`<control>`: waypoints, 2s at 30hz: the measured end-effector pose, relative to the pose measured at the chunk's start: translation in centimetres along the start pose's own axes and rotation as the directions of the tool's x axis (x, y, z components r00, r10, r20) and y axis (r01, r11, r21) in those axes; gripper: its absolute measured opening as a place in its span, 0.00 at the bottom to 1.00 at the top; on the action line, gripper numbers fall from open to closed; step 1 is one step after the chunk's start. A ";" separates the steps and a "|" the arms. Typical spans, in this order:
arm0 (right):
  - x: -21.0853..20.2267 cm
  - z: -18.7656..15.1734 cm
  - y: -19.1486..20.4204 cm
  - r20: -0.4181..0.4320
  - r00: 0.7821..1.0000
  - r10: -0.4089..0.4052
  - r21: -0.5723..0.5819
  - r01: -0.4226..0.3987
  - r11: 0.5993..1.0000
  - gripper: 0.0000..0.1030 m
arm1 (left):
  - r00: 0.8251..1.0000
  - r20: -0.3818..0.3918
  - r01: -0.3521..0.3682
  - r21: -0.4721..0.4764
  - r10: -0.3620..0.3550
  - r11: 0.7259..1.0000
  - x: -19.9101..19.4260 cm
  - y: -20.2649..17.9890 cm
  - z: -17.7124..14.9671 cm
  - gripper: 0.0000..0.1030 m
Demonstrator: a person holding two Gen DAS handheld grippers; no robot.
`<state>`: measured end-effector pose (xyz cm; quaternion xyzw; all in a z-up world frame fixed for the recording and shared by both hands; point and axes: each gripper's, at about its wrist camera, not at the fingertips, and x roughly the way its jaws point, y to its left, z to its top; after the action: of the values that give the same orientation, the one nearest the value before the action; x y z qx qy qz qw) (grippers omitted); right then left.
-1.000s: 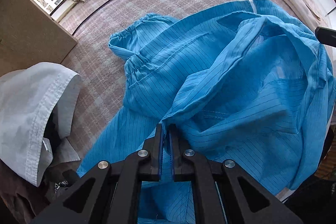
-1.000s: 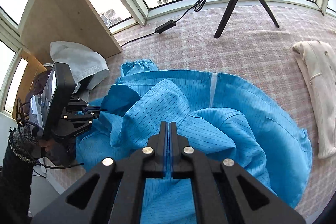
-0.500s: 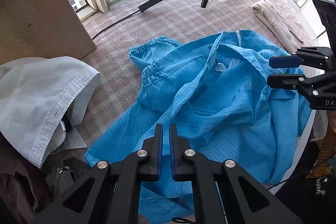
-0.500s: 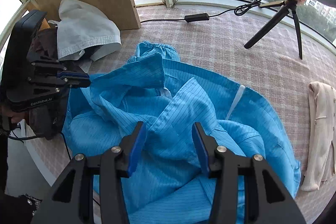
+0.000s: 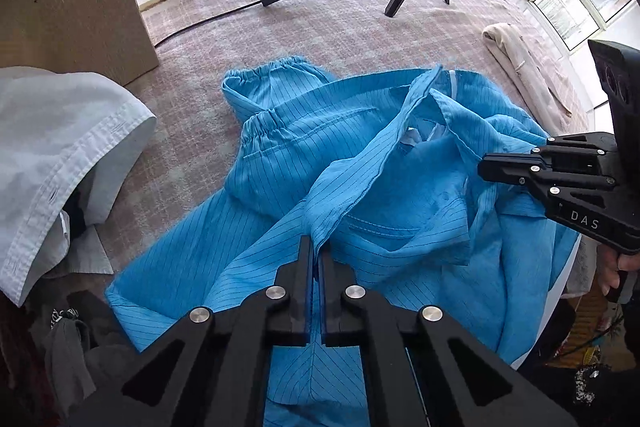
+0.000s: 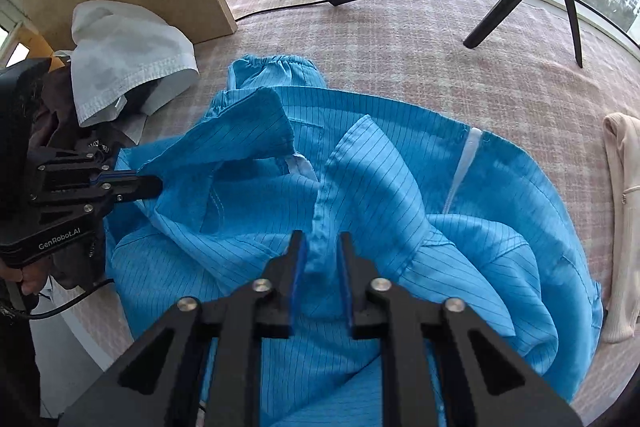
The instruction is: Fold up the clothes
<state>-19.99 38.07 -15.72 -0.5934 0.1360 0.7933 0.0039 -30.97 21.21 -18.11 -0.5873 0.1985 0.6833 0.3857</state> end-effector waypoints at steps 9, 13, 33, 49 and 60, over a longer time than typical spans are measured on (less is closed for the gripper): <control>-7.5 -0.6 -4.0 0.192 0.979 0.068 0.120 -0.092 0.988 0.01 | 0.992 -0.078 -0.090 0.134 0.101 0.987 -1.9 0.0 2.1 0.01; -5.4 1.3 -5.5 0.171 0.984 -0.050 0.143 0.025 0.989 0.01 | 0.978 -0.172 -0.101 0.111 0.120 0.989 2.1 1.3 4.7 0.01; -0.9 -2.5 3.2 0.124 0.986 -0.111 -0.443 0.156 0.883 0.47 | 0.988 -0.046 -0.149 0.009 0.149 0.989 -2.6 4.4 -0.6 0.34; -2.7 -4.4 1.4 0.161 0.982 -0.103 -0.422 0.162 0.892 0.57 | 0.983 -0.029 0.176 -0.103 -0.180 0.979 3.0 -3.7 -2.6 0.34; 0.7 -4.4 0.7 0.221 0.941 -0.256 -0.495 0.334 0.802 0.59 | 0.979 0.088 0.194 -0.166 -0.181 0.967 1.6 -3.4 1.3 0.06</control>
<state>-16.16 36.31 -17.32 -0.5270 -0.1808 0.8300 -0.0253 -29.22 24.76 -18.70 -0.6099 0.0676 0.6791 0.4028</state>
